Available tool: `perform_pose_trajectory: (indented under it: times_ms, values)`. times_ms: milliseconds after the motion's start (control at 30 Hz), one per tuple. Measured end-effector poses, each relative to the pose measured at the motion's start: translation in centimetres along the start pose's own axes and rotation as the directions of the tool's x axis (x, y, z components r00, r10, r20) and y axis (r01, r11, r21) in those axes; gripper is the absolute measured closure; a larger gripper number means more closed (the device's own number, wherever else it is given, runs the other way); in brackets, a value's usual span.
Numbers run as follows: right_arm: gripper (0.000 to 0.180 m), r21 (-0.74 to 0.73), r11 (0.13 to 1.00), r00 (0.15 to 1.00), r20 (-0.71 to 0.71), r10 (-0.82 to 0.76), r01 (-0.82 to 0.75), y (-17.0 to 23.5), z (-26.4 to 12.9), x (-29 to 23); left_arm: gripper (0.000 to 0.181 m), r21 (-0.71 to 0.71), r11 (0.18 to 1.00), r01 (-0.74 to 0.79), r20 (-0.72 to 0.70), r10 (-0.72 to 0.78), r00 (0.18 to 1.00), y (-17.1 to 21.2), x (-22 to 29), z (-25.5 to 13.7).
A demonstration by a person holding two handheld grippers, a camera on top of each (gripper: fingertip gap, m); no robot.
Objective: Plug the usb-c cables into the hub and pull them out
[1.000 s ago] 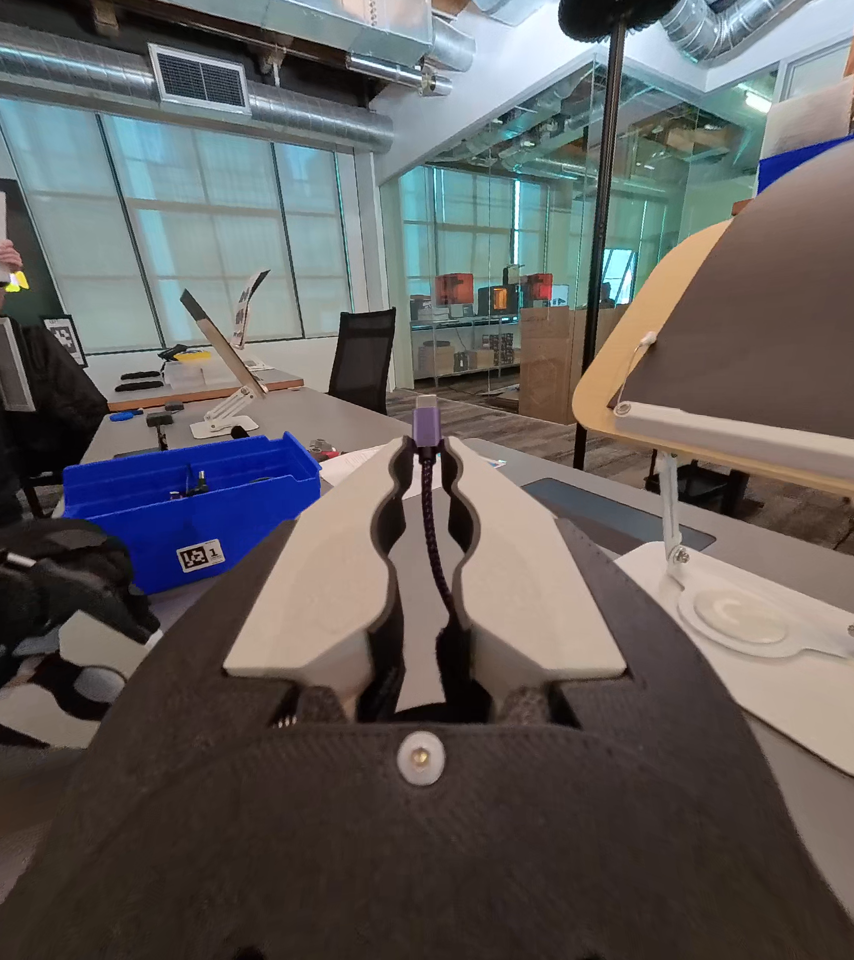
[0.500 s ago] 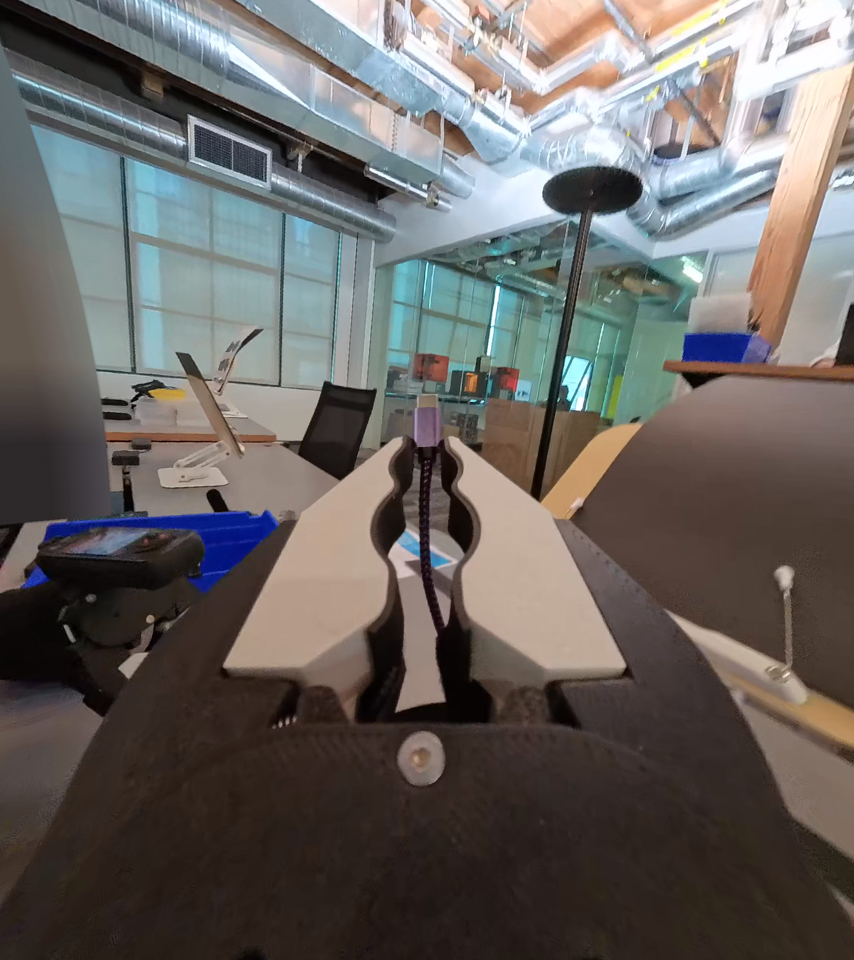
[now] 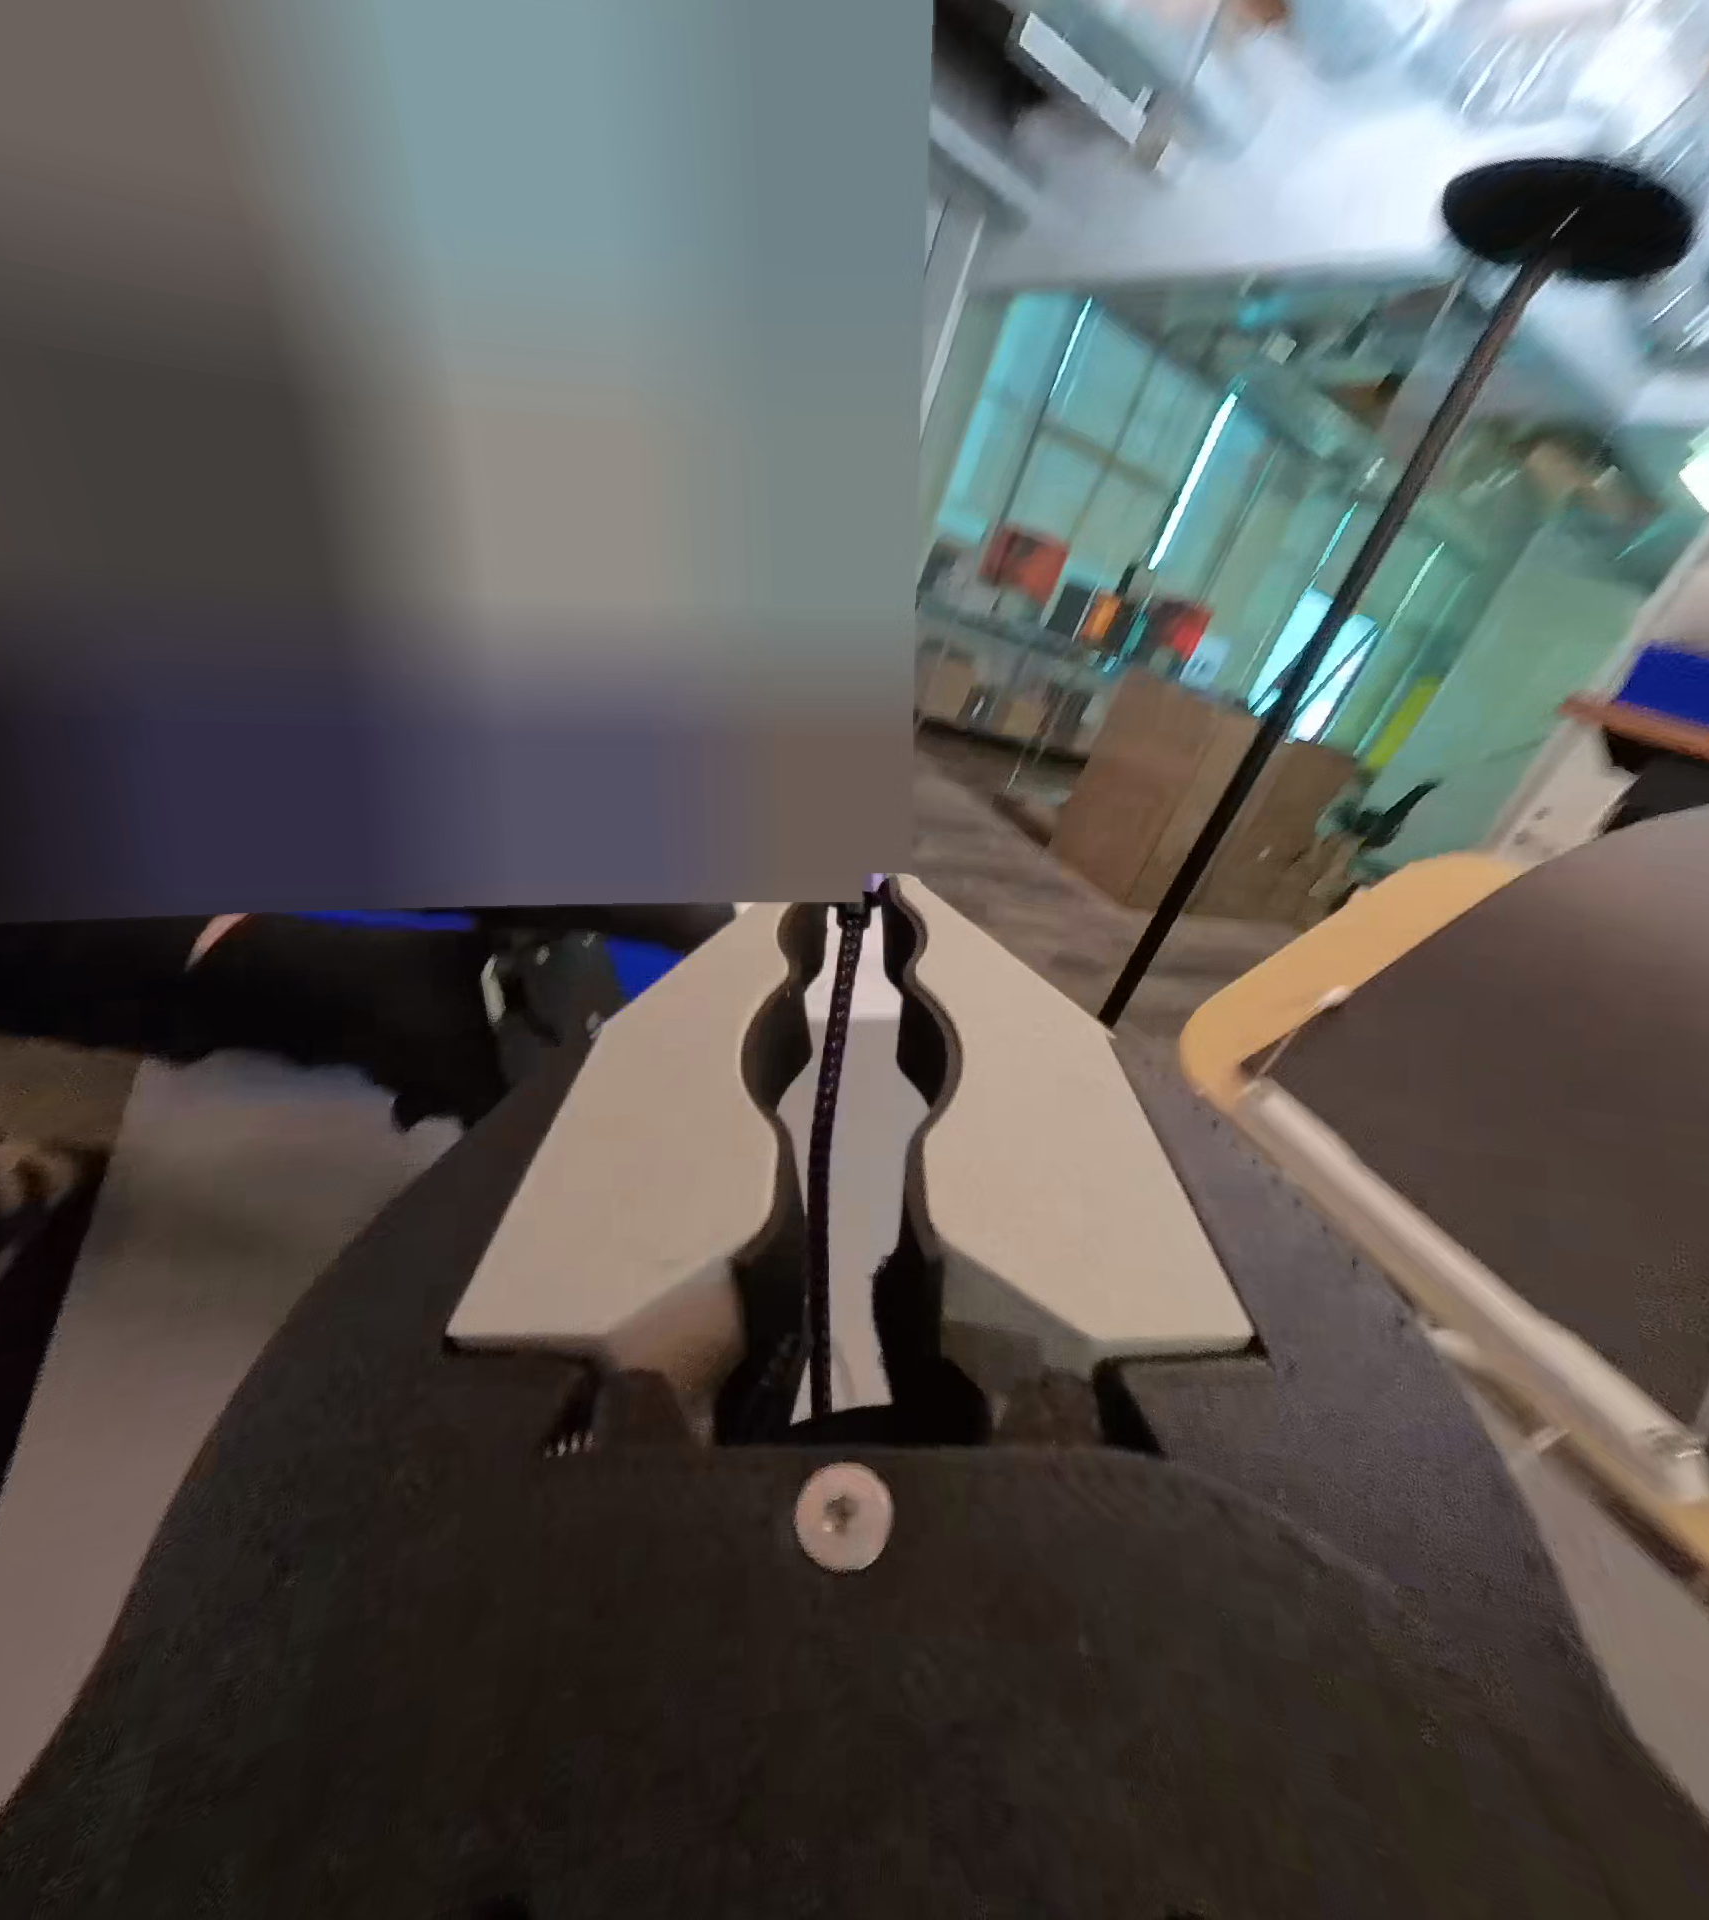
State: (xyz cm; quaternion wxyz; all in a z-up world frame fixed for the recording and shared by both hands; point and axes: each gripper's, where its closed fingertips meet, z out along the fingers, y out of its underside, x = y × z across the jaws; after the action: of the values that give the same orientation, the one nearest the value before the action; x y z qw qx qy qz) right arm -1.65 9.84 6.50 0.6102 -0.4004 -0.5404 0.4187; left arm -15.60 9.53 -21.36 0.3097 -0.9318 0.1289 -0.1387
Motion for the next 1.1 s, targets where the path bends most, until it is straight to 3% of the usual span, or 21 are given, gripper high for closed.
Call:
perform_pose_trajectory:
  times_ms: [233, 433, 633, 700, 900, 1100]
  values:
    - [0.172, -0.253, 0.959, 0.985, 0.076, 0.154, -0.131, 11.2, 4.1, -4.5, 0.163, 0.028, 0.998, 0.051, -0.03, -0.051, 0.998, -0.4, 0.1, 0.3]
    - [0.172, -0.373, 0.907, 0.971, 0.059, 0.232, -0.194, 18.3, 5.1, -5.8, 0.163, 0.026, 0.999, 0.034, -0.002, -0.034, 0.999, -0.3, 0.1, 1.0]
    - [0.171, -0.481, 0.855, 0.961, 0.082, 0.264, -0.194, 22.1, 5.2, -6.8, 0.161, 0.033, 0.999, 0.024, -0.026, -0.024, 0.999, -0.4, 0.6, 1.8]
    - [0.171, -0.52, 0.83, 0.954, 0.089, 0.287, -0.201, 23.2, 5.1, -7.4, 0.153, 0.061, 0.998, -0.023, -0.012, 0.024, 1.0, -0.9, 1.0, 1.4]
    - [0.171, -0.563, 0.804, 0.955, 0.086, 0.284, -0.189, 24.0, 5.2, -8.1, 0.144, -0.08, 0.961, -0.264, 0.062, 0.27, 0.961, 1.0, 2.1, 1.8]
    - [0.171, -0.596, 0.778, 0.947, 0.088, 0.309, -0.198, 24.9, 4.7, -8.4, 0.128, -0.224, 0.929, -0.294, 0.113, 0.325, 0.939, 2.8, 1.0, 1.5]
